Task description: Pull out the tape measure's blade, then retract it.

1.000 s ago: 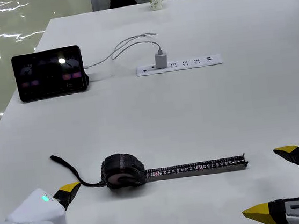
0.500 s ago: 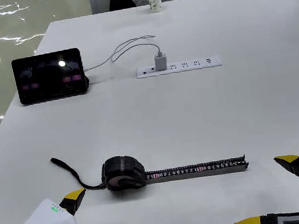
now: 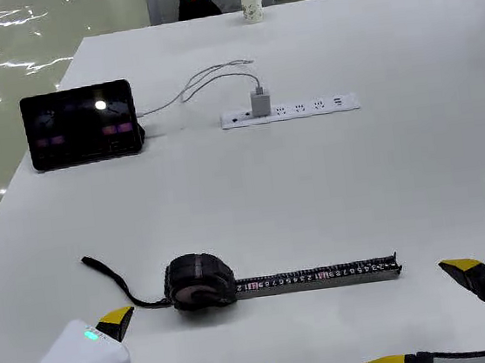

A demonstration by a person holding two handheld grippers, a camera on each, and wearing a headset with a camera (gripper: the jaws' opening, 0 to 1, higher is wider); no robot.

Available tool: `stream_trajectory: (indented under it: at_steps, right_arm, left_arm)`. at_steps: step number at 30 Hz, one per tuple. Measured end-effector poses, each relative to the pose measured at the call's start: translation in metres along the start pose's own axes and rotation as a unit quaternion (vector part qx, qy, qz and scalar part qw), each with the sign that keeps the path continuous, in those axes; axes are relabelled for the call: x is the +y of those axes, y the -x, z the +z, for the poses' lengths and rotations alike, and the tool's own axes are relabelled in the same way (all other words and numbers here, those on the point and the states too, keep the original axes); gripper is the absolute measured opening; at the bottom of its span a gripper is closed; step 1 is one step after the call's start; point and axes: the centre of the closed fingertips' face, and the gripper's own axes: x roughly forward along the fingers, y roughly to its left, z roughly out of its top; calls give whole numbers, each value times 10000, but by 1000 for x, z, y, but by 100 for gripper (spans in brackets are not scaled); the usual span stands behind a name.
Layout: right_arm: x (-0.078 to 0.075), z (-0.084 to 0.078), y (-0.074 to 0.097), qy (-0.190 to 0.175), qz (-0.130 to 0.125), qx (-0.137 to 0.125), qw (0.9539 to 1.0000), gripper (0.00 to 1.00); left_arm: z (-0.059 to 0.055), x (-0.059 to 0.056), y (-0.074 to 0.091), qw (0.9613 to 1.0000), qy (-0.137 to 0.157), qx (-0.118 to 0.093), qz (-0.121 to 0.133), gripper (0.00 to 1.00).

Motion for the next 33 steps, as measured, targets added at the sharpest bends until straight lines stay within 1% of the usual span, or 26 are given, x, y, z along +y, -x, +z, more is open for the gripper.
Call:
stream_trajectory:
  at_steps: [2,7,12,17,23,27,33]
  right_arm:
    - [1,0,1,11,-48,22,10000,99]
    - [5,4,3,-65,-104,-19,9999,99]
    - [8,8,4,-125,-127,-51,9998,99]
    - [10,10,5,-179,-170,-63,9997,99]
    - [11,11,6,-246,-209,-65,9995,99]
    - [11,11,7,-227,-235,-57,9995,99]
    - [12,12,8,-232,-204,-51,9995,99]
  left_arm:
    - [0,0,-1,10000,-5,2,46,99]
    - [0,-1,0,9999,-29,78,140,99]
    - [1,0,0,9997,-2,74,247,99]
    - [1,-5,1,9996,-50,106,254,99]
    - [4,-5,1,9995,-14,102,292,99]
    - [5,-4,2,9994,-3,102,329,99]
    - [7,-4,2,9993,89,60,344,99]
